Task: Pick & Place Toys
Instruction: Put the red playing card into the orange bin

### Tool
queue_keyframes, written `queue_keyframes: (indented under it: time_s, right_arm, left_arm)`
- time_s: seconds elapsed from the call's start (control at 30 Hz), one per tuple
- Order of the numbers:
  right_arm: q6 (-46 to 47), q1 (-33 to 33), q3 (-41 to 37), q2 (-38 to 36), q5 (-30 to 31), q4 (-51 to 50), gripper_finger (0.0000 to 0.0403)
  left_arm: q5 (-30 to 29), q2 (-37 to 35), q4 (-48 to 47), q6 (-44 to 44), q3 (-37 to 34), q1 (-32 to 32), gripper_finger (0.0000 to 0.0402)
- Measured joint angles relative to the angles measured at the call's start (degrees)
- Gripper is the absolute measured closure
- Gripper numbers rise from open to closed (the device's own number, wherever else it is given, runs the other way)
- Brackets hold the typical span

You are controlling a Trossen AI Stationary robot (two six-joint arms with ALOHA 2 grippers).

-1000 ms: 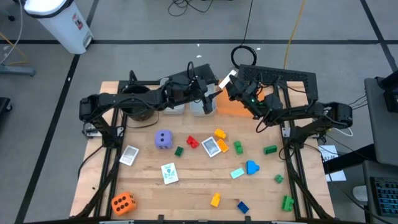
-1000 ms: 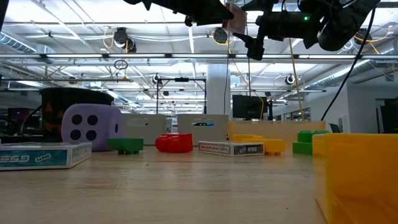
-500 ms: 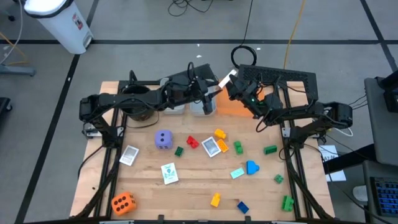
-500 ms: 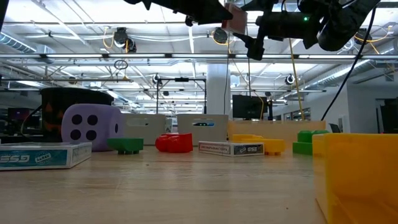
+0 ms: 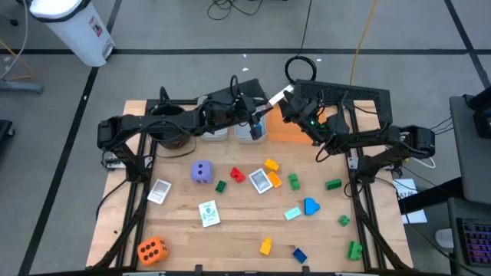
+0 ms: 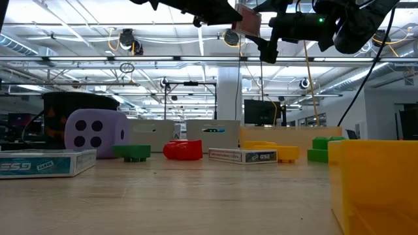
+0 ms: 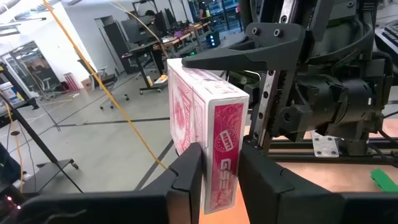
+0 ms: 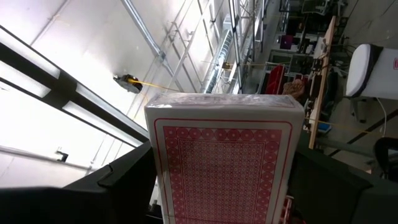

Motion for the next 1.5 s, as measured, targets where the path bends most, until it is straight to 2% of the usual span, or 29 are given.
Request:
queue_keyframes:
  time_s: [0.1, 0.37, 0.53, 0.73, 0.97, 1.2, 1.5]
  right_arm:
    - [0.0, 0.0, 0.0, 0.0, -0.1, 0.0, 0.0101]
    - [-0.7, 0.0, 0.0, 0.0, -0.3, 0.0, 0.0099]
    - [-1.7, 0.0, 0.0, 0.0, -0.5, 0.1, 0.0082]
    - [-2.2, 0.0, 0.0, 0.0, -3.5, 0.6, 0.0062]
    - [-4.6, -0.4, -0.1, -0.8, -4.4, 0.6, 0.0058]
    - [-9.1, -1.1, 0.0, -1.3, -5.0, -0.4, 0.0058]
    - [-10.6, -5.2, 0.0, -1.7, -15.7, -0.6, 0.0058]
  left_arm:
    - [-0.5, 0.0, 0.0, 0.0, 0.0, 0.0, 0.0338]
    - [-0.8, 0.0, 0.0, 0.1, 0.0, 0.0, 0.0338]
    - [-0.8, -0.1, 0.0, 0.8, 0.0, 0.0, 0.0338]
    - [-1.5, -0.3, 0.7, 1.5, 0.0, 0.1, 0.0338]
    - [-2.2, -0.6, 0.8, 2.8, 0.1, 0.3, 0.0336]
    - [-3.0, -2.4, -5.9, 4.0, 5.7, 1.6, 0.0338]
    - [3.1, -4.6, -18.4, -1.9, 13.5, 6.0, 0.0336]
